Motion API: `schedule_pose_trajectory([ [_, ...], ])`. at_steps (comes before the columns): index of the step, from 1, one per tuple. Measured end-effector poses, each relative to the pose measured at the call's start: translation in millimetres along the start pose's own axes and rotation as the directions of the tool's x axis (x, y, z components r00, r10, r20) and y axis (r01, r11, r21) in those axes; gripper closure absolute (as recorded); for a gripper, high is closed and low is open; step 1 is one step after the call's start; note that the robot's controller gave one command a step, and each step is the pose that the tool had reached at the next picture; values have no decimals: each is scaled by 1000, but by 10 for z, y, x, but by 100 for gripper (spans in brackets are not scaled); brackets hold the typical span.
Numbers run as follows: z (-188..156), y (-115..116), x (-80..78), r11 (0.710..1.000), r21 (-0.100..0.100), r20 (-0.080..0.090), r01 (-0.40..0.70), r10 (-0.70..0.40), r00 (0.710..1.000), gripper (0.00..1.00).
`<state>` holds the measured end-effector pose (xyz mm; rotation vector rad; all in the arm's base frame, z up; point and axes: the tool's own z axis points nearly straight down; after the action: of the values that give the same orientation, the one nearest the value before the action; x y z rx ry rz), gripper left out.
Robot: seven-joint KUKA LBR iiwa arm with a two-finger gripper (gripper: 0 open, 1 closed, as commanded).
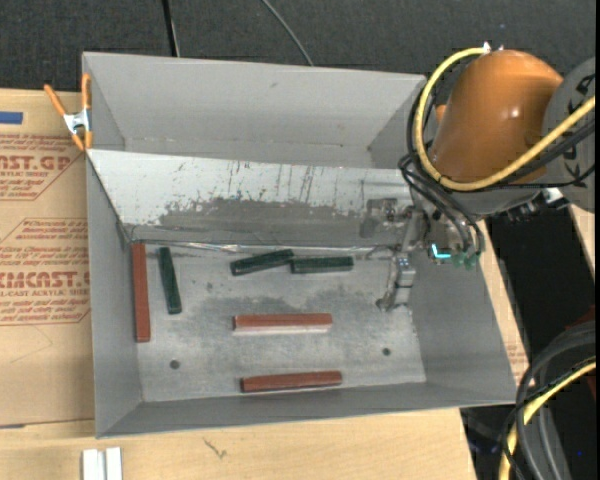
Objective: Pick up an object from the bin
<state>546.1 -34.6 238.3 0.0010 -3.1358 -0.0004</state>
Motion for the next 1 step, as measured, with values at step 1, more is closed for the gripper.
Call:
schedule_pose_trajectory([
  [1, -43, 0, -15, 1000, 0, 8, 0, 0, 1000, 0],
])
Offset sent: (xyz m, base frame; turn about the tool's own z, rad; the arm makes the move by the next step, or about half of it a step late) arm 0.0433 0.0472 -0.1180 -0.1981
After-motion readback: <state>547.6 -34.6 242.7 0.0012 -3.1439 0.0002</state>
